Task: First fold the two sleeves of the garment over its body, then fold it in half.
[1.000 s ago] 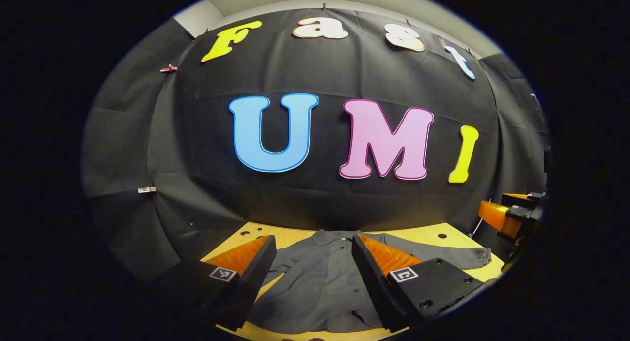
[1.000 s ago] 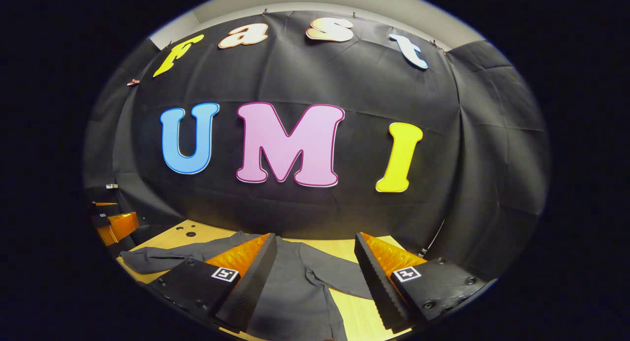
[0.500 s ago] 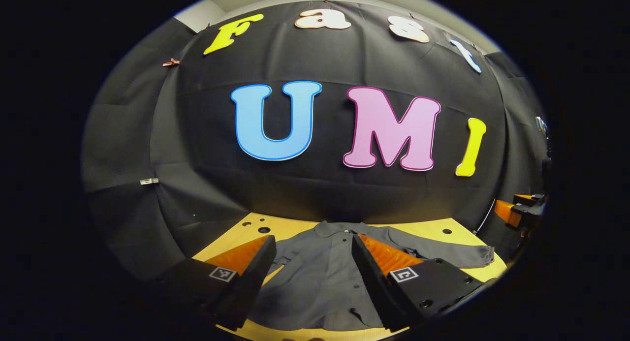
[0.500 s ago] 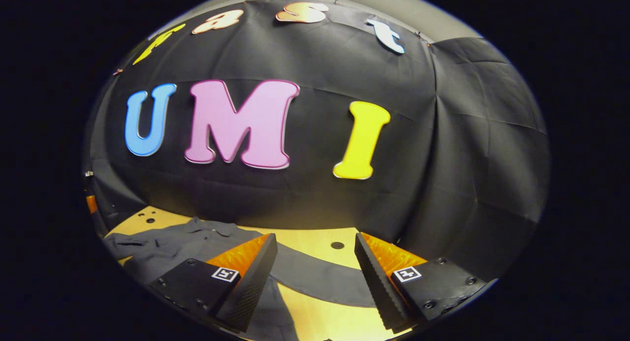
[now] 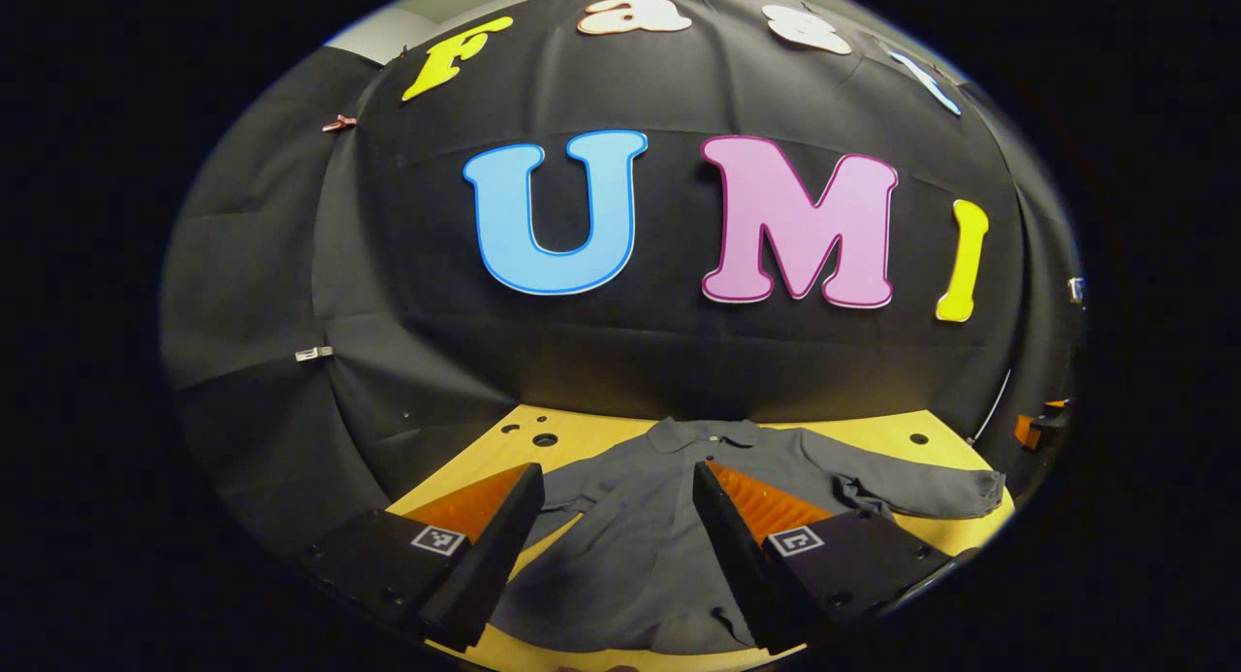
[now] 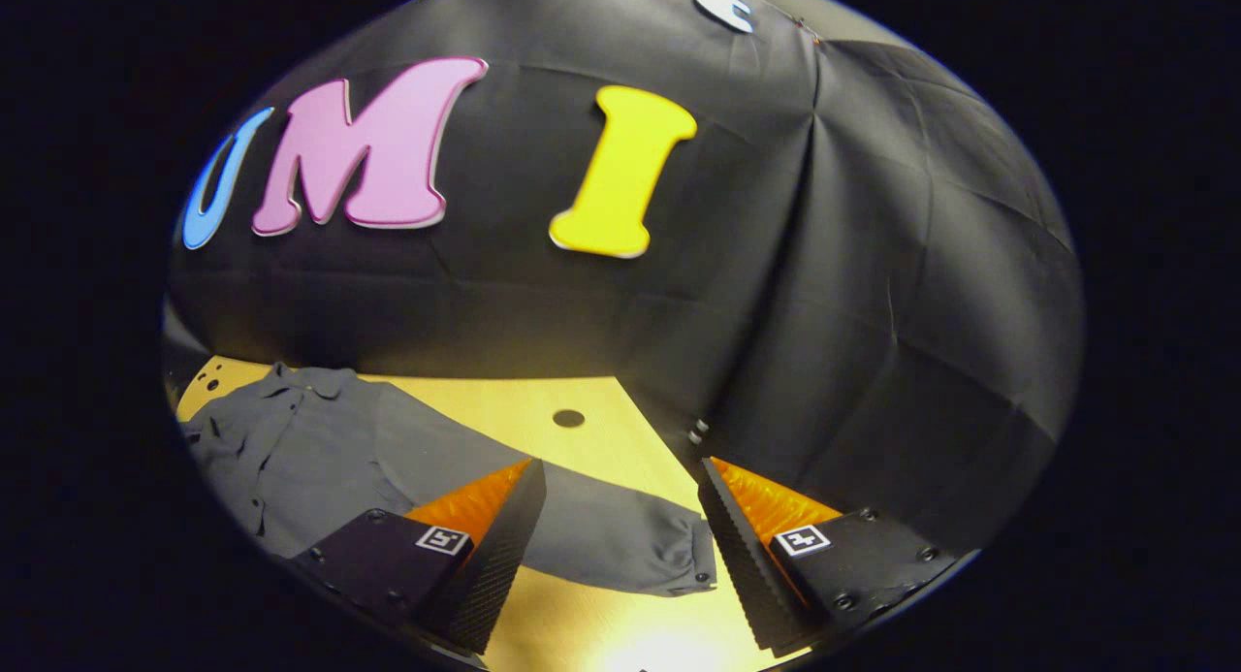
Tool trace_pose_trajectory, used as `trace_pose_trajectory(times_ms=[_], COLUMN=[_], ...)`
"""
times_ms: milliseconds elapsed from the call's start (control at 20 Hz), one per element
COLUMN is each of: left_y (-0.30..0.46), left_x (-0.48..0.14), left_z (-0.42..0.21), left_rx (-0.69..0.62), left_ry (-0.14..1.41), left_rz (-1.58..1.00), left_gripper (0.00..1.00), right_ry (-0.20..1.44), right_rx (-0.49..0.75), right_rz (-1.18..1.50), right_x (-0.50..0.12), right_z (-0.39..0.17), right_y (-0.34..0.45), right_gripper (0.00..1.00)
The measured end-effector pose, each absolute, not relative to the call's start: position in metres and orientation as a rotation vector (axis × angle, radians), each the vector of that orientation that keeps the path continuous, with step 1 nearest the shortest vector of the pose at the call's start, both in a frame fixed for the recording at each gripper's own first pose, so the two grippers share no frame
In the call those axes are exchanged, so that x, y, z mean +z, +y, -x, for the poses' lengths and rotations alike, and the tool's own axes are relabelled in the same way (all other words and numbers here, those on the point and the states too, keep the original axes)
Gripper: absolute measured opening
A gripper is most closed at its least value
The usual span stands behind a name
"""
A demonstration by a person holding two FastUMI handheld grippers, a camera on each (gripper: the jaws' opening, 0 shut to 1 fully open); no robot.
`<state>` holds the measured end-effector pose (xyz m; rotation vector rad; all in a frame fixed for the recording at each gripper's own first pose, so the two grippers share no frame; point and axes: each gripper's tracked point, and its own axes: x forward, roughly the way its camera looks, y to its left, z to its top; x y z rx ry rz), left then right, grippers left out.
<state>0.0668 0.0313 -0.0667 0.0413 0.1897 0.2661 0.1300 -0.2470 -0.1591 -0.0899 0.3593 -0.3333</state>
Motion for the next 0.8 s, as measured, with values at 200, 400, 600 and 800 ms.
trace_pose_trajectory(times_ms=[200,400,600,800], left_y=[0.028,0.024,0.016,0.009], left_x=[-0.086,-0.102,-0.108,-0.108], left_z=[-0.07,-0.076,-0.081,-0.086], left_rx=[0.294,0.308,0.302,0.294], left_ry=[0.238,0.292,0.313,0.319], left_rz=[-0.057,-0.083,-0.087,-0.11], left_gripper=[0.97,0.97,0.95,0.96], right_ry=[0.492,0.629,0.738,0.825], right_rx=[-0.404,-0.463,-0.494,-0.462], right_rz=[0.05,-0.026,-0.045,-0.048], right_x=[-0.214,-0.265,-0.31,-0.335], right_z=[-0.136,-0.131,-0.127,-0.124], right_y=[-0.29,-0.319,-0.34,-0.343], right_gripper=[0.98,0.98,0.98,0.98])
